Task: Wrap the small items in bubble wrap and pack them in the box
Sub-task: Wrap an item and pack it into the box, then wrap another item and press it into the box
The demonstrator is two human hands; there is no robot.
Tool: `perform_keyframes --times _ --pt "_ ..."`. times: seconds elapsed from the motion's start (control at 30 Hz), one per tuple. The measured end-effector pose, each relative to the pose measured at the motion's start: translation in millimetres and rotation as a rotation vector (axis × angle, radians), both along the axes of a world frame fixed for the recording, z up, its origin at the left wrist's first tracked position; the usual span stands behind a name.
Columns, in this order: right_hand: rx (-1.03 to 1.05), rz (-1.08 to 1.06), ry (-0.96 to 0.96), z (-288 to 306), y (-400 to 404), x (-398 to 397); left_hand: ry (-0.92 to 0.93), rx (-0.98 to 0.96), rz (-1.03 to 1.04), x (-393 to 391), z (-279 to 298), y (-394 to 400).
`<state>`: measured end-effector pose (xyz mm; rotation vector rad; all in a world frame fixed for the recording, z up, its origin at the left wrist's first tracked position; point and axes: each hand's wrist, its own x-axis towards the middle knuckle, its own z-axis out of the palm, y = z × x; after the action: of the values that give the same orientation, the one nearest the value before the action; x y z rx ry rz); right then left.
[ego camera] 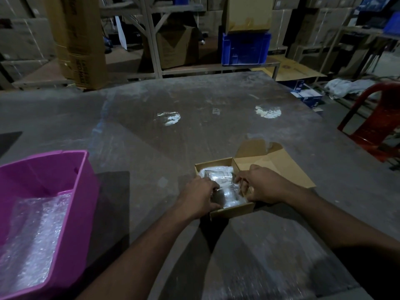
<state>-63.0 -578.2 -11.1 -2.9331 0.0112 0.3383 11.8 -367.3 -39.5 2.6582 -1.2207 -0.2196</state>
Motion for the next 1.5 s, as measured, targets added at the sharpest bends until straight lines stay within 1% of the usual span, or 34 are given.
perform_keyframes --times 0.13,0.23,0.37,0.5,0.57,0.77,0.97,1.1,1.23,1.37,1.5 --pt "-0.095 0.01 -0.019 -12.7 3.3 9.7 0.029 0.003 0.036 2.4 3.3 -1.1" --pt "-0.166 0.008 -0.023 -9.4 10.4 12.2 0.032 -0.003 0.048 2.4 2.6 -3.9" --pt "-0.275 0.013 0.004 -3.4 21.9 12.9 -0.004 0.039 0.048 0.9 2.4 -10.0" --pt "-0.328 0.04 -0.017 -0.2 28.2 10.4 -0.023 0.056 0.046 2.4 0.7 -12.5" --pt "-0.294 0.03 -0.017 0.2 26.4 8.8 0.002 0.047 0.053 3.2 -0.3 -11.2" --pt "-0.064 -0.021 -0.042 1.7 16.8 9.5 0.073 0.0 0.105 7.5 0.4 -2.6" --pt "-0.069 -0.011 -0.02 -0.2 23.0 9.3 0.081 0.009 0.087 6.3 -0.5 -5.0" --pt "0.014 -0.056 -0.102 13.4 20.7 11.3 0.237 -0.123 0.133 14.7 2.5 8.3" --pt "0.129 -0.036 -0.2 31.9 47.3 15.7 0.272 -0.31 0.271 26.9 18.5 32.7" --pt "0.261 0.012 -0.289 43.5 98.5 22.1 0.222 -0.49 0.392 32.7 35.2 73.5" --pt "0.491 -0.006 -0.331 43.7 156.7 34.8 0.099 -0.75 0.599 31.9 55.2 132.3"
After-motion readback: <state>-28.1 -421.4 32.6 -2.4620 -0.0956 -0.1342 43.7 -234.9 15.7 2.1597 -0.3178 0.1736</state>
